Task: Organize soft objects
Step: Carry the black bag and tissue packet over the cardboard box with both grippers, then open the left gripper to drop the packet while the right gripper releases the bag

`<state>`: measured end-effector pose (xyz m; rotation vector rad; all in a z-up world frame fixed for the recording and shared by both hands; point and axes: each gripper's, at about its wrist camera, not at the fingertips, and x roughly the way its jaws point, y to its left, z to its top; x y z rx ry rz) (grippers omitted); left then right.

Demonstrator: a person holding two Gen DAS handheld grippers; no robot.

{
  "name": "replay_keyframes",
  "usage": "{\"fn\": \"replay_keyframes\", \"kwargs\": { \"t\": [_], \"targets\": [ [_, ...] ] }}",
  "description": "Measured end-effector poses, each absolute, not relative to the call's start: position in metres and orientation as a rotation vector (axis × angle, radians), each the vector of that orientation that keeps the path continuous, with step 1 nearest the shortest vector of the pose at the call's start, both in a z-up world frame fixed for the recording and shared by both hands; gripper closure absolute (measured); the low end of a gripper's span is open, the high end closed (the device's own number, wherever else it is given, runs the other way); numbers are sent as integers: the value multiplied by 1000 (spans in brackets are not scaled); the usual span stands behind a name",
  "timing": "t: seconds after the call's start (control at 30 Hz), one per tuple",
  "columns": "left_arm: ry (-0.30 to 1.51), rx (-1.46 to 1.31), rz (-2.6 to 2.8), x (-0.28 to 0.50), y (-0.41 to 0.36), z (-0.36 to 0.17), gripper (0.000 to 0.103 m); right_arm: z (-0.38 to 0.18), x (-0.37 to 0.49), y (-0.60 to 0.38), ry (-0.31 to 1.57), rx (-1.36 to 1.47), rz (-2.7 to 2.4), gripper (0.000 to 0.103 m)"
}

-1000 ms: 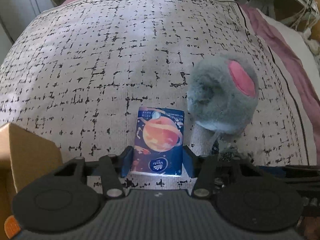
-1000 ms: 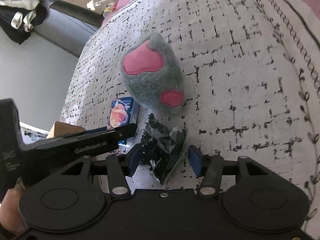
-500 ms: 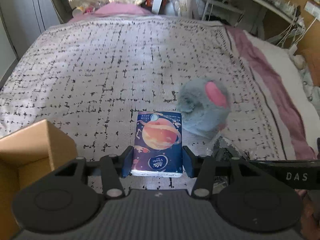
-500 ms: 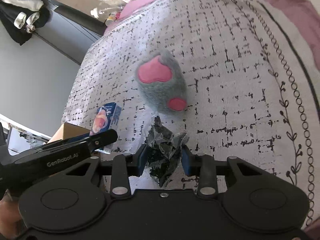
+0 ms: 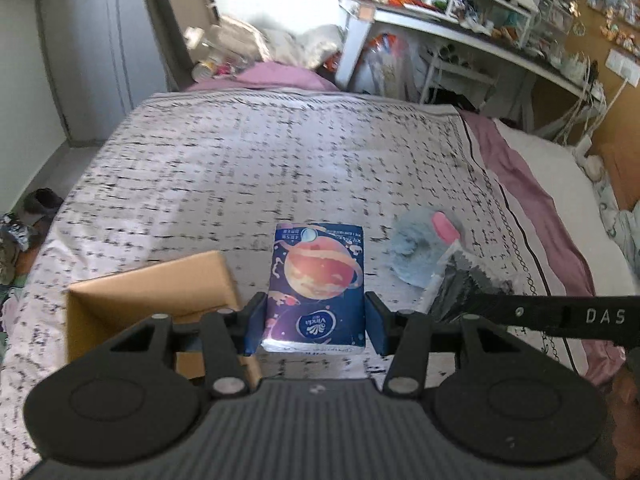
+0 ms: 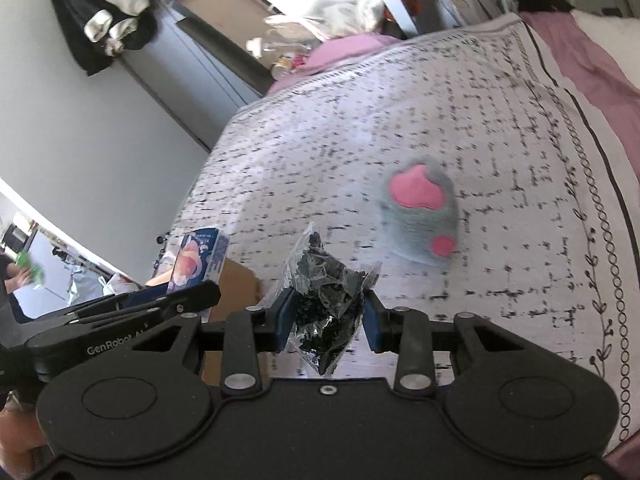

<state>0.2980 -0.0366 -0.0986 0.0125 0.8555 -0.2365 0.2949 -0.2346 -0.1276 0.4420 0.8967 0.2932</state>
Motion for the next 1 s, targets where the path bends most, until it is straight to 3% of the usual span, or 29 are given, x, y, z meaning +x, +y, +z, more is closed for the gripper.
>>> {"fn": "replay_keyframes", "kwargs": {
  "t": [0.37, 0.8, 1.0],
  "targets": [
    [816, -19, -154, 279, 29, -91, 53, -106, 290, -184, 863, 376, 344, 68],
    [852, -95, -104, 287, 86, -128, 53, -97, 293, -123, 860, 276, 391, 68],
    [817, -122, -88, 283, 103, -130, 46, -101, 299, -98, 866, 239, 406, 68]
  ]
}}
